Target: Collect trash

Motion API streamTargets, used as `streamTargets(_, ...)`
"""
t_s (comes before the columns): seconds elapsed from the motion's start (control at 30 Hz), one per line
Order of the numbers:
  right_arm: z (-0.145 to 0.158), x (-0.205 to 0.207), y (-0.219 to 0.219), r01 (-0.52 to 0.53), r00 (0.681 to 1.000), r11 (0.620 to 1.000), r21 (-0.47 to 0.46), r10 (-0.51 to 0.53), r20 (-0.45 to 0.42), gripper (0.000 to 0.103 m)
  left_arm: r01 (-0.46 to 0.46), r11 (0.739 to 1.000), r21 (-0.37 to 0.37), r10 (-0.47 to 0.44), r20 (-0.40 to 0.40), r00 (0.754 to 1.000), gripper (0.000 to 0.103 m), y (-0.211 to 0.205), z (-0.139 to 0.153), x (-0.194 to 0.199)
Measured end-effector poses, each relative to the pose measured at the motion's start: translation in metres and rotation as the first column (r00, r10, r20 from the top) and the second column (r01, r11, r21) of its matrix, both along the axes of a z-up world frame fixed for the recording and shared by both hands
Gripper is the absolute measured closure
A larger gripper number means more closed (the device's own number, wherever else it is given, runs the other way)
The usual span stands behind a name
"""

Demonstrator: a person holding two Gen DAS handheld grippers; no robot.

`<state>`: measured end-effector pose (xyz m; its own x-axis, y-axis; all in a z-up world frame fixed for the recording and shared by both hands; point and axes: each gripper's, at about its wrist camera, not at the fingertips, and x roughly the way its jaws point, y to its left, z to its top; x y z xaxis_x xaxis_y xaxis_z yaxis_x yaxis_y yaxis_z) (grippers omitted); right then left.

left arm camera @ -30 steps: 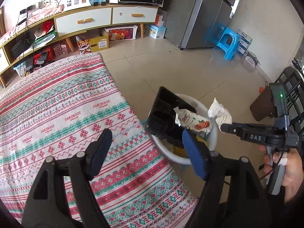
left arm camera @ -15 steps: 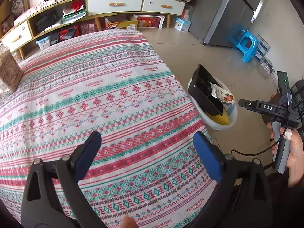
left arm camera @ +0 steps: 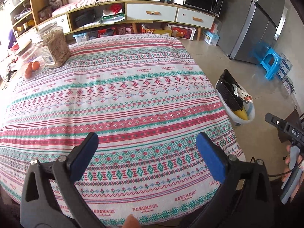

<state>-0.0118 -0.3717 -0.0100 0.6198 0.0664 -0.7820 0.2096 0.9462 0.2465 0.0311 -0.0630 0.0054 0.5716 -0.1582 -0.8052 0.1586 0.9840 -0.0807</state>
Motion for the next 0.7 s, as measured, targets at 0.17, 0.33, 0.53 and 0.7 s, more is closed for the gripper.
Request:
streamTargets(0.17,0.011,-0.027,0.045,-0.051,0.995,0.991,-0.127,0.062,0.082,0.013,-0.062,0.997,0.053,0.056,0.102,0.993,0.001,0.010,0.010,-0.032)
streamTargets(0.33,0.012,-0.044,0.071,-0.043,0.988,0.976,-0.213,0.073,0.138,0.011,-0.125,0.991,0.053,0.116,0.149,0.982,0.001,0.022,0.008,-0.051)
streamTargets(0.53,0.013,-0.042,0.080,-0.049,0.985,0.968,-0.246,0.087,0.150,0.010,-0.140,0.989,0.053,0.131,0.153,0.980,0.001,0.024,0.004,-0.053)
streamTargets(0.7,0.009,-0.039,0.080,-0.051,0.986,0.969,-0.240,0.087,0.141,0.010,-0.125,0.990,0.065,0.114,0.154,0.982,0.001,0.018,0.001,-0.055)
